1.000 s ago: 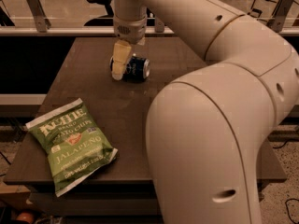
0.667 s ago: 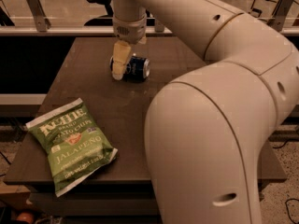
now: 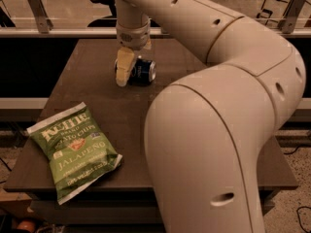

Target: Place pepsi can upright

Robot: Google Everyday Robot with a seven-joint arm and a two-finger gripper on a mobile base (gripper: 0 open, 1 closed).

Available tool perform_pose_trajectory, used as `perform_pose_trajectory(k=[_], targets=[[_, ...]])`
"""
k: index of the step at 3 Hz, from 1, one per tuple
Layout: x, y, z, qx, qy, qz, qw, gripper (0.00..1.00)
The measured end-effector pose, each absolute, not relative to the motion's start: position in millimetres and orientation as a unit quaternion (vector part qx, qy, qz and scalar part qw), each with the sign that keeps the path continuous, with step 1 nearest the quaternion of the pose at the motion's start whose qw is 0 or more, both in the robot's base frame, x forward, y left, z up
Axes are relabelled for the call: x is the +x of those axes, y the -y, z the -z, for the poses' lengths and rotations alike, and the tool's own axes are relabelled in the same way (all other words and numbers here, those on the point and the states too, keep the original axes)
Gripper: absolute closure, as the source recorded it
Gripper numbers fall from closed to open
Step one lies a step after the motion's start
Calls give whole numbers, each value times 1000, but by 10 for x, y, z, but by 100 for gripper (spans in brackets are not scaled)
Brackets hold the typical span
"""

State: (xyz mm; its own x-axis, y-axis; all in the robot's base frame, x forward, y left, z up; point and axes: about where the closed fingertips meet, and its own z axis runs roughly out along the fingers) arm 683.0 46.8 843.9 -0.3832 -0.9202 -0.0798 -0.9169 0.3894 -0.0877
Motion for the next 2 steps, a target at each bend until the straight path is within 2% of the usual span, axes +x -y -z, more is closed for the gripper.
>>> perform_pose_trajectory(k=[1, 2], targets=[[6847, -514, -8296, -557, -829, 1, 49, 0], [6863, -552, -8211, -568, -822, -10, 48, 19]])
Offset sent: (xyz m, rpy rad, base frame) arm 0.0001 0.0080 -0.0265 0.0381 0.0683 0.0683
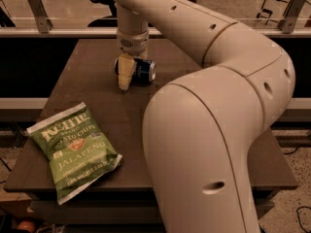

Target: Place pepsi can upright

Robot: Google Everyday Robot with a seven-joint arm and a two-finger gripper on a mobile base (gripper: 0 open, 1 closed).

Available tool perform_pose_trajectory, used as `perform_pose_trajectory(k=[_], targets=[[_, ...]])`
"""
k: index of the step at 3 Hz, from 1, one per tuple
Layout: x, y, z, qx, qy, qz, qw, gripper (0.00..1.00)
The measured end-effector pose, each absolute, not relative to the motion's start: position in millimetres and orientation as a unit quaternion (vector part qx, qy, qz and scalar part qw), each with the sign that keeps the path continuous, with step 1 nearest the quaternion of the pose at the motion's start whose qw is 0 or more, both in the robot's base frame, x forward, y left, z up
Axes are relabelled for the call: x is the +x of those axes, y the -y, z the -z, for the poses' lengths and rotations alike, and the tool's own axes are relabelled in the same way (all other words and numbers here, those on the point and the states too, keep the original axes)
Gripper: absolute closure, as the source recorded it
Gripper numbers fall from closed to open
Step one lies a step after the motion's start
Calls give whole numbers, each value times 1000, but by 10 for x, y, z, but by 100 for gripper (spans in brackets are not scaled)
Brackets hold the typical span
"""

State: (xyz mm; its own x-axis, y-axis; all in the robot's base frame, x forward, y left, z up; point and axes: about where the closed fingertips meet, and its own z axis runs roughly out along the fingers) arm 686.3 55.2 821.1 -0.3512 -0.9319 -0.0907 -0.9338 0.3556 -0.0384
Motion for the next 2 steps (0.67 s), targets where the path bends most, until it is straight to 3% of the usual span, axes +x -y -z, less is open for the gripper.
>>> perform_pose_trajectory(k=[2], targets=[[6899, -583, -8170, -567, -822, -10, 53, 65]])
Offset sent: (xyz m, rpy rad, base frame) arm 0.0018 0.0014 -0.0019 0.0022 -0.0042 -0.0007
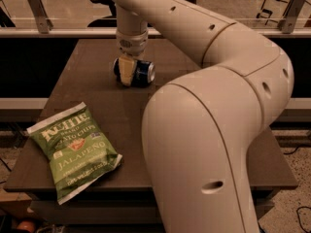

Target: Place pepsi can upright

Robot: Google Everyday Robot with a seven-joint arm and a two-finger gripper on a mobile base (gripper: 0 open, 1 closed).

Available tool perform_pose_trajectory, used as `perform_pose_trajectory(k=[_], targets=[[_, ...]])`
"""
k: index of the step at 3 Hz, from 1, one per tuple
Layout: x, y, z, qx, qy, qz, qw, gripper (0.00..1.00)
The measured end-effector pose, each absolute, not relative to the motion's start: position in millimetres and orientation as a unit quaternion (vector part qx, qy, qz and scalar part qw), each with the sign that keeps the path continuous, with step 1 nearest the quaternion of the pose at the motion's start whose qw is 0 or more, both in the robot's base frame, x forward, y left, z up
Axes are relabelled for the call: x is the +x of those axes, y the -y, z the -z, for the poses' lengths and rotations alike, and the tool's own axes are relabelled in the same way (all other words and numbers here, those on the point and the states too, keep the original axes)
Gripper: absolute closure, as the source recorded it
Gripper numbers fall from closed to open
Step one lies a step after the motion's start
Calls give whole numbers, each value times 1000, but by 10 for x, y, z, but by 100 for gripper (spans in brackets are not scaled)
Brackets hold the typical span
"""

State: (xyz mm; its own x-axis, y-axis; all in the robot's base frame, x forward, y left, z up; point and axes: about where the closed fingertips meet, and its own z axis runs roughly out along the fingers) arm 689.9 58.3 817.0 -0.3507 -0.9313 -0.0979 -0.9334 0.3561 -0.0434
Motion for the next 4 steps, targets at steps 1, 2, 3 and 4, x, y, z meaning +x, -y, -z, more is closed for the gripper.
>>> perform_pose_trajectory(k=[1, 2, 3, 4], targets=[[6899, -583, -8197, -567, -822, -10, 53, 88], [6914, -564, -8218, -566, -822, -9, 57, 100], [6947, -531, -8288, -565, -822, -12, 70, 100], [6973, -482, -8373, -566, -820, -17, 83, 100]])
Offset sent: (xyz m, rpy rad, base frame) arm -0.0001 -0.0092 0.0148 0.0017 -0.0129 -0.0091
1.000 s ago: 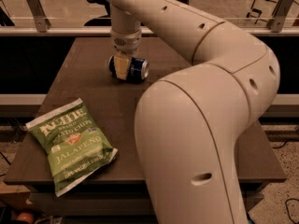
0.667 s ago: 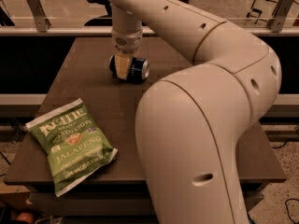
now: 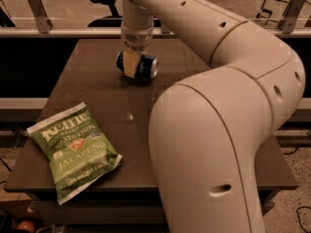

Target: Place pepsi can upright

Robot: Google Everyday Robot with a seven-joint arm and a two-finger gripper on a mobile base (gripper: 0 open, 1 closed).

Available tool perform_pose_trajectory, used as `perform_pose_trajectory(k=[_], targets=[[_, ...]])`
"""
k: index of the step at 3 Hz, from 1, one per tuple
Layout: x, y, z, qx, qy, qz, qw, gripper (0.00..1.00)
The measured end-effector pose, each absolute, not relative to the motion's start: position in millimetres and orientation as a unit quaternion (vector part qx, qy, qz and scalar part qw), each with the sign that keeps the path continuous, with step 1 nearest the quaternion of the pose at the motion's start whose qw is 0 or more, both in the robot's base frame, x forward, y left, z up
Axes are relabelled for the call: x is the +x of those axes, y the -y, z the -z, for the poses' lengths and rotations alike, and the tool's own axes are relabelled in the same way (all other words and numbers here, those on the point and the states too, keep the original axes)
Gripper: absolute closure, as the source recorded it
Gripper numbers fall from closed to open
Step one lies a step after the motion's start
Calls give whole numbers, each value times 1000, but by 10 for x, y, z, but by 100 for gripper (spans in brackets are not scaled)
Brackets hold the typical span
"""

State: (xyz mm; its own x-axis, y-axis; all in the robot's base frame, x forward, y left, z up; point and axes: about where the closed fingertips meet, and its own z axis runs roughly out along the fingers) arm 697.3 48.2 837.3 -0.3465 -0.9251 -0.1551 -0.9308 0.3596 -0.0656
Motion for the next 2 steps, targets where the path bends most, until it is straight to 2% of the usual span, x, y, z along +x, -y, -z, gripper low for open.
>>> perform_pose_trajectory(k=[2], targets=[[6997, -311, -8720, -561, -812, -40, 159, 100]])
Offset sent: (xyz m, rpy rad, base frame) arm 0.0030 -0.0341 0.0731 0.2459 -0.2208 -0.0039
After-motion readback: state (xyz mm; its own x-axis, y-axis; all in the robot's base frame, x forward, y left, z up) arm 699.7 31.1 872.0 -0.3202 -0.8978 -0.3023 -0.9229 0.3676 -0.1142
